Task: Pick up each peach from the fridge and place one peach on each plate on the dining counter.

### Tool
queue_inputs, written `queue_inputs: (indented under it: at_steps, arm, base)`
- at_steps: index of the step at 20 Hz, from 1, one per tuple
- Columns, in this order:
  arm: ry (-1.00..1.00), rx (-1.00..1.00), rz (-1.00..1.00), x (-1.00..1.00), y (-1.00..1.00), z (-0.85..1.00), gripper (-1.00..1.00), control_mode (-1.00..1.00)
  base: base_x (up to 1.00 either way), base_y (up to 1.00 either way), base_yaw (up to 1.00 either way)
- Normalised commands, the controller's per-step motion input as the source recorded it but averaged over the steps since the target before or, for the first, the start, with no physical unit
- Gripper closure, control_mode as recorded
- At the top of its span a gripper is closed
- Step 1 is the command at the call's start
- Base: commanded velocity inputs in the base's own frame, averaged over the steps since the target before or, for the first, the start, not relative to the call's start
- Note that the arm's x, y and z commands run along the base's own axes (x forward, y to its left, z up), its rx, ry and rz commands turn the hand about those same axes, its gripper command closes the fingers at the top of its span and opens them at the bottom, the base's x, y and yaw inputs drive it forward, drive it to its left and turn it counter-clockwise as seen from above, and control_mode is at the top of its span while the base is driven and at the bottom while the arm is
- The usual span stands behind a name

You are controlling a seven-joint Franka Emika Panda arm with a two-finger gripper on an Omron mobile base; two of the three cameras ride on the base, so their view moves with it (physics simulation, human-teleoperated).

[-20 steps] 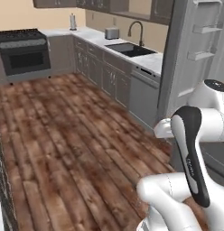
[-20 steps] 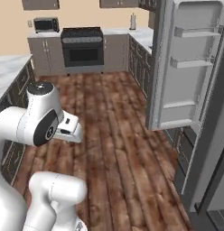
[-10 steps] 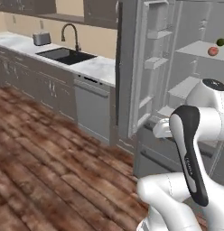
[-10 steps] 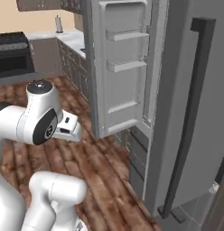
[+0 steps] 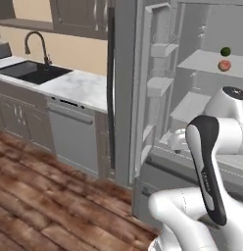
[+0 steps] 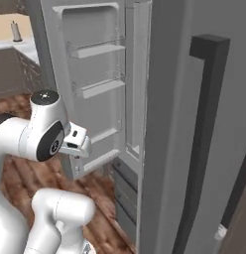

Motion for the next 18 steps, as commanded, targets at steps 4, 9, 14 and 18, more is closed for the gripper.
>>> queue_inputs:
  at_steps: [4, 9, 14, 18]
  arm:
    - [0.00, 0.00, 0.00, 0.00, 0.00, 0.00, -1.00, 1.00]
    - [0.00, 0.00, 0.00, 0.00, 0.00, 0.00, -1.00, 1.00]
    - [0.00, 0.00, 0.00, 0.00, 0.00, 0.00, -1.00, 1.00]
    - [0.00, 0.00, 0.00, 0.00, 0.00, 0.00, -1.00, 1.00]
  base:
    - [0.57, 0.00, -0.23]
    - [0.45, 0.00, -0.59]
    - [0.18, 0.00, -0.86]
    - [0.23, 0.00, -0.86]
